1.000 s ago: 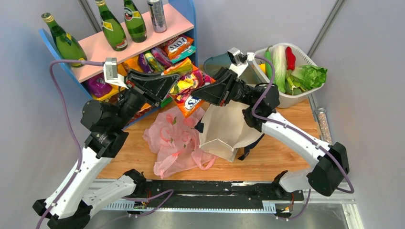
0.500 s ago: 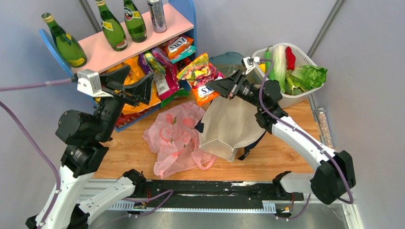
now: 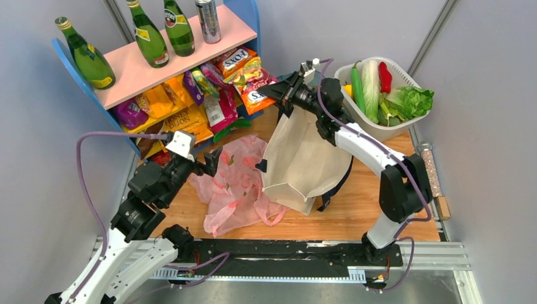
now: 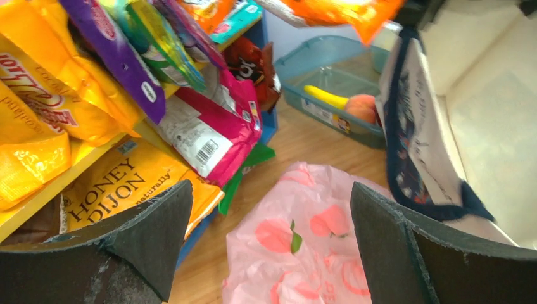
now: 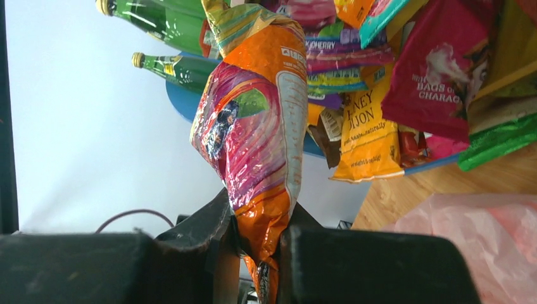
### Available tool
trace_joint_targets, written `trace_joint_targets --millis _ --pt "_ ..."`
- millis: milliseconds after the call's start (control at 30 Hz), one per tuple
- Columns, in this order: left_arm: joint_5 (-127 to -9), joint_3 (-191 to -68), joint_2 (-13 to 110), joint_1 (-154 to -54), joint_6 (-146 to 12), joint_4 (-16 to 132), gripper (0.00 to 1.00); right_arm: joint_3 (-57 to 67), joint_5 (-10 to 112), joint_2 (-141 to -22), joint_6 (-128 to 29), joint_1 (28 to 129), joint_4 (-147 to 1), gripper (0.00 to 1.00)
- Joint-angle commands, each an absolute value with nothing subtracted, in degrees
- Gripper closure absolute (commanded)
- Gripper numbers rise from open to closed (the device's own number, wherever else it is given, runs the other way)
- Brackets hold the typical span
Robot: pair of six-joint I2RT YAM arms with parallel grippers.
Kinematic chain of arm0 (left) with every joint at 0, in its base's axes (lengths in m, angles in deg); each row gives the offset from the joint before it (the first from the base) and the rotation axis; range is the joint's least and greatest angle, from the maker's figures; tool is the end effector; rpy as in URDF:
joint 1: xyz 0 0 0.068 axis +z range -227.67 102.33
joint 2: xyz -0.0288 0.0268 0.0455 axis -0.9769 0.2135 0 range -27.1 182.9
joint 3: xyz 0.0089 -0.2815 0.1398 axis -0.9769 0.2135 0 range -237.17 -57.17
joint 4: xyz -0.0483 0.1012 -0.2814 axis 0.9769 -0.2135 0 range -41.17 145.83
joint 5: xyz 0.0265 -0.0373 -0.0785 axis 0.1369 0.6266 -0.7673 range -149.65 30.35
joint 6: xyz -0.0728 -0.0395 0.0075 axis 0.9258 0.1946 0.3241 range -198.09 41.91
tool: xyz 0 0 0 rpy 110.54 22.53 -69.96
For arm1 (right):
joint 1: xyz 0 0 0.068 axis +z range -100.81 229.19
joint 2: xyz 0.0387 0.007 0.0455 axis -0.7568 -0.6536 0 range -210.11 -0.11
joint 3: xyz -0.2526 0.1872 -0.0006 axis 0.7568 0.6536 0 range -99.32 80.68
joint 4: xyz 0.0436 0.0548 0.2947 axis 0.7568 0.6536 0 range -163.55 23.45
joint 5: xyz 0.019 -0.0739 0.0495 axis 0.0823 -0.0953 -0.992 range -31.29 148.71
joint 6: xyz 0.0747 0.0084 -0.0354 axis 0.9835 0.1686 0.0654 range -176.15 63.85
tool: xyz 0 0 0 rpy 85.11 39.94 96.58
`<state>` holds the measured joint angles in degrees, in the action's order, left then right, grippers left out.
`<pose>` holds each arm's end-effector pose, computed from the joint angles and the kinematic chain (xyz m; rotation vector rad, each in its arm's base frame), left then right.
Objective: Untie the knot of the grocery bags and take out the mixed food
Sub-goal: Place the fake candies on the shelf.
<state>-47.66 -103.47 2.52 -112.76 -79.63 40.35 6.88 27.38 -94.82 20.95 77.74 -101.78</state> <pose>0.1378 -0.0784 0.4086 0.3292 1.5230 -0.3009 0.3959 0.2584 0.3895 0.2041 1.7650 1.8198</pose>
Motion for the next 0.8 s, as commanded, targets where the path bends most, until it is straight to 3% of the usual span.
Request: trace_joint_targets --millis 0,467,767 --pt "-56.0 -105.2 0.6 -112.5 -84.1 35.1 0.00 -2.1 27.7 -99.2 23.7 77.5 -103.7 1.00" --pt "-52.9 -101.0 -5.2 -112.6 -84.4 34.1 0.00 -19.2 31.0 -110.5 23.8 77.6 -95.7 1.00" --pt "-53.8 -100.8 -4.8 -112.5 -84.9 34.0 0.00 -17.8 33.4 -112.6 26.2 78.4 -96.0 1.00"
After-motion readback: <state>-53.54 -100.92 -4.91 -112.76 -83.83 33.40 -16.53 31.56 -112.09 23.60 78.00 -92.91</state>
